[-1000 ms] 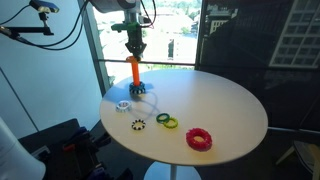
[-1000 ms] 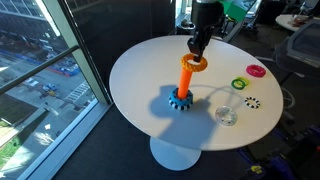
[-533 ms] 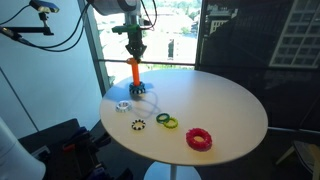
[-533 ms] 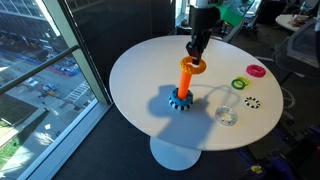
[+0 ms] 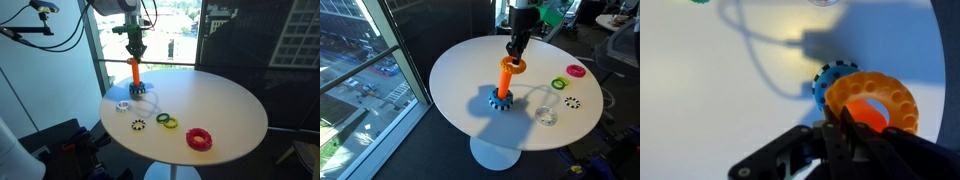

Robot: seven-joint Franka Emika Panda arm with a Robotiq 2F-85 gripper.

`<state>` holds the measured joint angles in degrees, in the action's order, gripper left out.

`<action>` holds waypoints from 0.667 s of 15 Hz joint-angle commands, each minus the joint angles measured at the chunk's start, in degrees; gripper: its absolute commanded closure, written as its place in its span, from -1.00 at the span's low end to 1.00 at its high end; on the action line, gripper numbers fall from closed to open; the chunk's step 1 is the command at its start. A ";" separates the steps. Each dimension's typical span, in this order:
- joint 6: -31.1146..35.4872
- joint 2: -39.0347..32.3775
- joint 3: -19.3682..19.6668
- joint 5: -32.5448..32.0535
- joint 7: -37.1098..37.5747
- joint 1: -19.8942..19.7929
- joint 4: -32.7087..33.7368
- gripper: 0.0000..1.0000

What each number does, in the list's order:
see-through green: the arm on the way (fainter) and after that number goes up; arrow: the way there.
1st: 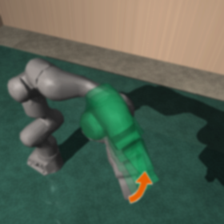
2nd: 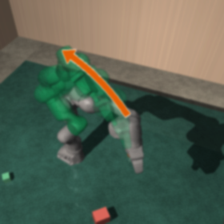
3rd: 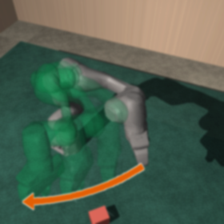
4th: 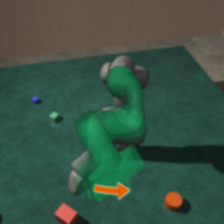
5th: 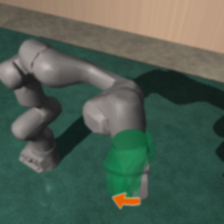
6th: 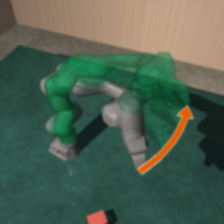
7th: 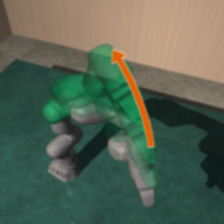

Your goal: Put the orange ring on the stack

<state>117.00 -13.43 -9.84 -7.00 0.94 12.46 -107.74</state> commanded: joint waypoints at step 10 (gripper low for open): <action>-0.71 -0.60 -0.68 0.16 -0.61 0.25 1.89 0.90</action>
<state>117.11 -13.43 -10.42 -6.97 0.94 12.55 -107.50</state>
